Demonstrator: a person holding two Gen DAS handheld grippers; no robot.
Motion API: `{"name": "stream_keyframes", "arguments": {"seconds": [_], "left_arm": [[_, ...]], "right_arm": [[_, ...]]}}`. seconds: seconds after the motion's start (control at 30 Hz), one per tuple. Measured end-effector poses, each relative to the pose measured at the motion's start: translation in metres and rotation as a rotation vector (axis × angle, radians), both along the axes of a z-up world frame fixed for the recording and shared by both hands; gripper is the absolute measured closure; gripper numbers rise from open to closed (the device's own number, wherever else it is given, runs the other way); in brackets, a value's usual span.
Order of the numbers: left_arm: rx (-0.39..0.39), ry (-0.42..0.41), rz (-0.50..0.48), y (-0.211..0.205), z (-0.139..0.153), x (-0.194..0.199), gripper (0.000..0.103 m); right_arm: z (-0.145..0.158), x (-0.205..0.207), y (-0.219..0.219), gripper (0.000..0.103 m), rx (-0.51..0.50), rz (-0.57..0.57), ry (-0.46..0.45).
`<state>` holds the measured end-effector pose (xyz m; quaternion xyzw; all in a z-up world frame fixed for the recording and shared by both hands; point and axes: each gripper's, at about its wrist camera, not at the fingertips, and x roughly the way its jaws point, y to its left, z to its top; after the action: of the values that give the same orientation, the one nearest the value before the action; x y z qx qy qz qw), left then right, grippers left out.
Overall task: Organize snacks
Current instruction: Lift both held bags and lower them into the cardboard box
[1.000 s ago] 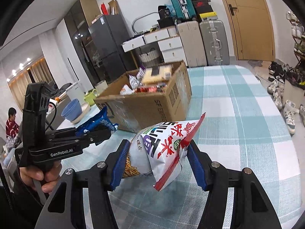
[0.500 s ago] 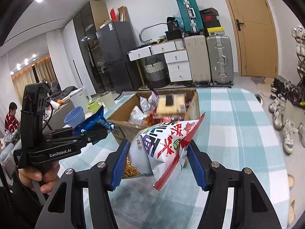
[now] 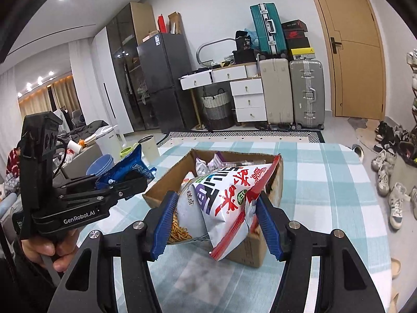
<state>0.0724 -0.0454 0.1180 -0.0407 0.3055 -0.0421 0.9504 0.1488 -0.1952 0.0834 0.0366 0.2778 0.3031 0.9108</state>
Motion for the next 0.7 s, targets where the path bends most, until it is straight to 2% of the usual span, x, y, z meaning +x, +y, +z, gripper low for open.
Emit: {"name": "stream_keyframes", "arguments": {"seconds": [0.3, 0.7], "left_arm": [[-0.027, 0.016, 0.025, 0.014, -0.003, 0.031, 0.074], [-0.031, 0.060, 0.011, 0.011, -0.019, 0.078, 0.074]], "right_arm": [[-0.001, 0.025, 0.024, 0.042, -0.024, 0.015, -0.007], [-0.021, 0.061, 0.051, 0.042, -0.089, 0.052, -0.036]]}}
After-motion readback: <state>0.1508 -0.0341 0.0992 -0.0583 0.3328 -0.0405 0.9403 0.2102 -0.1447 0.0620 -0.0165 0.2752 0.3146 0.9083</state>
